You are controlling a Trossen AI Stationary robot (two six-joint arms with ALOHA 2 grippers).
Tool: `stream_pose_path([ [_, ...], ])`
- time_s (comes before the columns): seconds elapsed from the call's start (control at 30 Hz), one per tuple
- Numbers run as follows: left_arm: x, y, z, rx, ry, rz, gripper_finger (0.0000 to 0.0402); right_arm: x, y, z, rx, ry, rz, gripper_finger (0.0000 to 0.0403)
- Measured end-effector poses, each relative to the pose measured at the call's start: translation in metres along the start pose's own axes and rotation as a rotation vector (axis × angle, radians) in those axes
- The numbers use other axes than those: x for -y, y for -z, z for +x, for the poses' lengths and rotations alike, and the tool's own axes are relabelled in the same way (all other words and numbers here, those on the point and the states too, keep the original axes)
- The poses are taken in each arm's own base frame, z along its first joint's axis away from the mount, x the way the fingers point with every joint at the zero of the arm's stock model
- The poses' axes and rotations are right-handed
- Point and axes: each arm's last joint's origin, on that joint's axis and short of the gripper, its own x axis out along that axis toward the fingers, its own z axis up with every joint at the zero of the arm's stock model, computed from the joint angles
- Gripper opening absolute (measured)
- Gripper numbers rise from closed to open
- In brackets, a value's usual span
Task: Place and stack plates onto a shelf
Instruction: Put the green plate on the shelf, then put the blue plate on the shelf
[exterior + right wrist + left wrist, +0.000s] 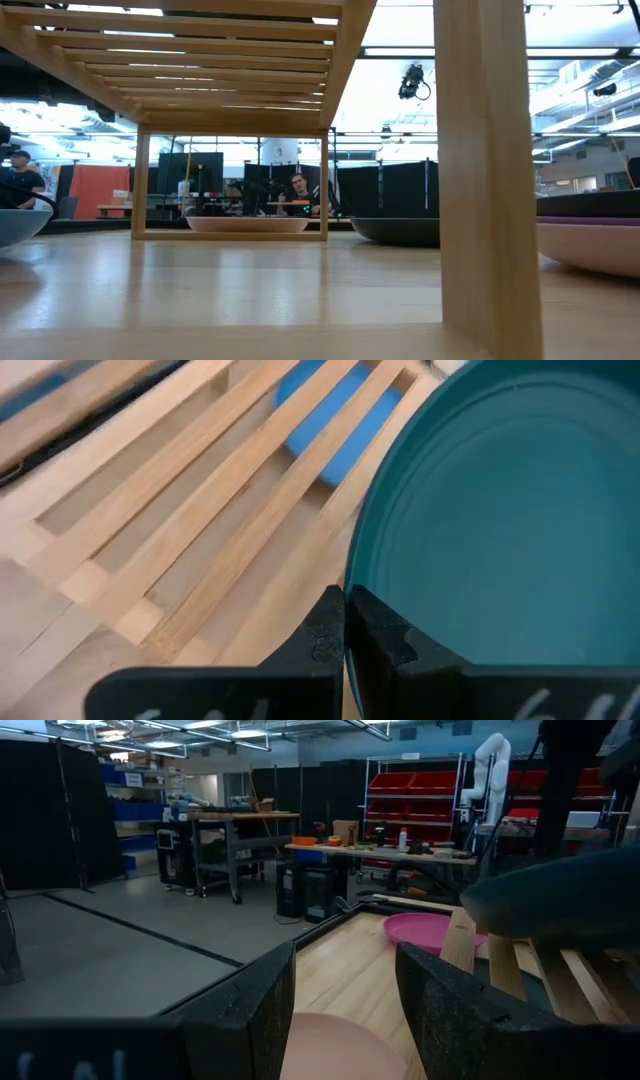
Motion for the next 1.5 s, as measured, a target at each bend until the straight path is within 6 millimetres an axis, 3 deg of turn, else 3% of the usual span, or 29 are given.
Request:
stream_pose_path([
  [1.07, 0.0000, 0.0000, 0.0000, 0.000, 0.000, 0.000, 0.0181, 0.0015, -0.0013, 0.0022, 0.035, 0.022, -0.005, 0.0045],
  [1.5, 0.0000, 0.0000, 0.0000, 0.000, 0.000, 0.000, 0.0181, 0.0015, -0.0014, 0.0021, 0.035, 0.022, -0.005, 0.0125],
])
